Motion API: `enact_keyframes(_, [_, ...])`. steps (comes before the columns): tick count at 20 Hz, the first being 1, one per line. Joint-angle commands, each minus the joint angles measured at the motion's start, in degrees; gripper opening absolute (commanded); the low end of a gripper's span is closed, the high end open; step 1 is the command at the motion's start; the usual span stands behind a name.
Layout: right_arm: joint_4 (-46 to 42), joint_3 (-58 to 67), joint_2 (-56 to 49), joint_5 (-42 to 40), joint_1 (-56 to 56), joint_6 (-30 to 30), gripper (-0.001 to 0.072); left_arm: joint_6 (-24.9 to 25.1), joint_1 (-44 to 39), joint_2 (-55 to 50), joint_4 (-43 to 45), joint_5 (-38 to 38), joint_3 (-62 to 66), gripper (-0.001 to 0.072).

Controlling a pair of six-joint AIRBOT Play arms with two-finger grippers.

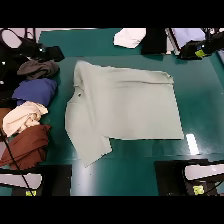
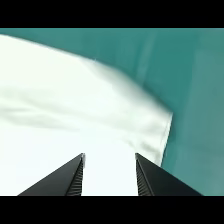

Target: Fold the shirts.

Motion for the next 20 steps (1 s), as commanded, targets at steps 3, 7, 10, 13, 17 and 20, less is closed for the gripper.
enact_keyframes(3, [9.22,-3.56,4.02,7.5,-2.62,-3.52,0.038,-0.02,4.42,6.34,0.81,-13.9,-9.97,0.0602])
enact_keyframes(7, [15.34,-19.26,13.92,7.41,-3.74,-4.87,0.0379,-3.02,3.89,21.09,0.98,-7.21,-39.5,0.0602])
enact_keyframes(10, [16.33,-27.54,20.24,4.37,-2.78,-4.85,0.0378,-4.28,3.89,31.01,-1.07,-6.08,-57.61,0.0601])
enact_keyframes(13, [16.35,-32.61,24.92,-0.7,-1.4,-4.85,0.0377,-4.17,3.89,35.1,-6.97,-4.22,-66.49,0.0602])
enact_keyframes(17, [16.41,-33.86,26.8,-0.9,-1.11,-4.76,0.0377,-0.33,3.87,34.97,-15.8,2.1,-71.49,0.0601])
enact_keyframes(20, [16.39,-33.86,26.84,-0.59,-1.11,-4.7,0.0377,3.5,3.87,34.91,-22.67,4.74,-73.68,0.06])
